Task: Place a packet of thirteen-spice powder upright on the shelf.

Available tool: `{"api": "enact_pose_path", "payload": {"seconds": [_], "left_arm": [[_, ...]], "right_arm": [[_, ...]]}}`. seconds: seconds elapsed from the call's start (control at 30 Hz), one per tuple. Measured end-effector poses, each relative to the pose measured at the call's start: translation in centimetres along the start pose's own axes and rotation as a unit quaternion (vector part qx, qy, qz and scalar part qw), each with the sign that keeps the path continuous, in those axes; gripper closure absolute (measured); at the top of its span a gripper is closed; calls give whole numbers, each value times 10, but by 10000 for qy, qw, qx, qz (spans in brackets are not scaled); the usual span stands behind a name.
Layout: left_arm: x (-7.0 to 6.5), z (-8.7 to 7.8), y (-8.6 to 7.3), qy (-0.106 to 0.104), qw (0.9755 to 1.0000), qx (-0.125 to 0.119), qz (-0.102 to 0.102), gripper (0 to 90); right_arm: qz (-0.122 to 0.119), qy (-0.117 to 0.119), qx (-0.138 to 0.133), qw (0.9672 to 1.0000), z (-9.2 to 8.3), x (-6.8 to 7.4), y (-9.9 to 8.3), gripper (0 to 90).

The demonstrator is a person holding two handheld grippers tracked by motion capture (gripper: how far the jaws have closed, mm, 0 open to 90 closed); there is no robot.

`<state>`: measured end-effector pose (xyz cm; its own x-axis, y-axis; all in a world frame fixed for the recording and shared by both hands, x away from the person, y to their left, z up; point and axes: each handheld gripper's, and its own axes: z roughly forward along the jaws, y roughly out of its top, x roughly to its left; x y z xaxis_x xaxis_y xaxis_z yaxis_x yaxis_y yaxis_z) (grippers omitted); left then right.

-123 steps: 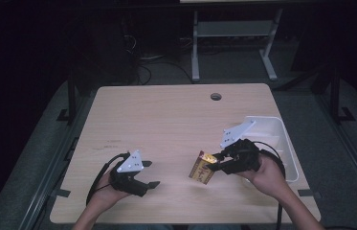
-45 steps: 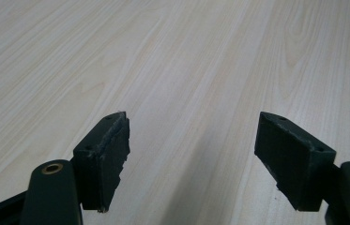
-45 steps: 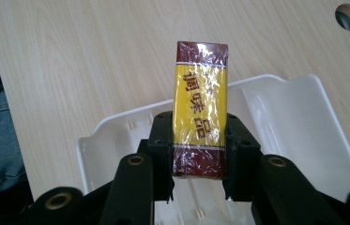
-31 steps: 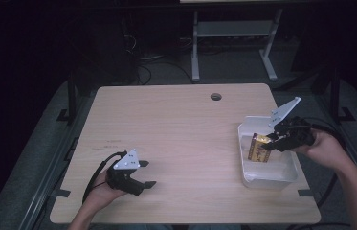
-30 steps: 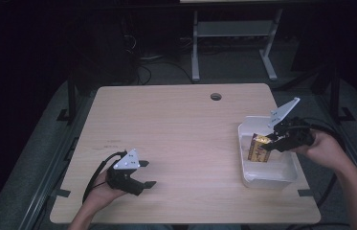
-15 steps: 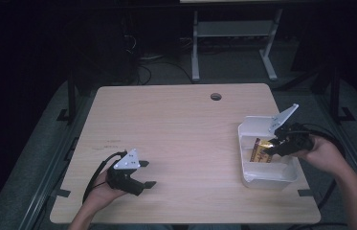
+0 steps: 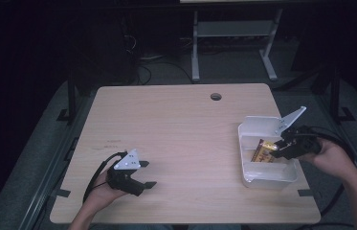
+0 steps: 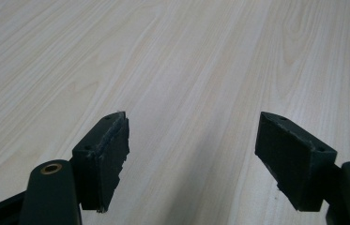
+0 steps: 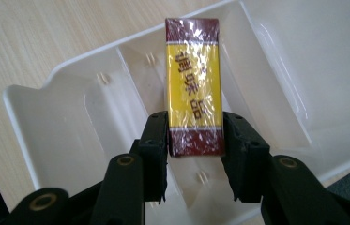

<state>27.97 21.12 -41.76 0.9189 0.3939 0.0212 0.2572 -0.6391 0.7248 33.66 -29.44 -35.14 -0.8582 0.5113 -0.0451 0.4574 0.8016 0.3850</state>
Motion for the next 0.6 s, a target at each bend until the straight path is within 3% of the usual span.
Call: {"api": "enact_pose_path", "payload": {"seconds": [0.47, 0.6], "left_arm": [[0, 0, 0, 12, 10000, 5, 4, 258], [0, 1, 0, 14, 10000, 18, 27, 258]], "right_arm": [[240, -9, 229, 9994, 6, -2, -6, 638], [162, -81, 293, 9994, 5, -1, -3, 646]]}}
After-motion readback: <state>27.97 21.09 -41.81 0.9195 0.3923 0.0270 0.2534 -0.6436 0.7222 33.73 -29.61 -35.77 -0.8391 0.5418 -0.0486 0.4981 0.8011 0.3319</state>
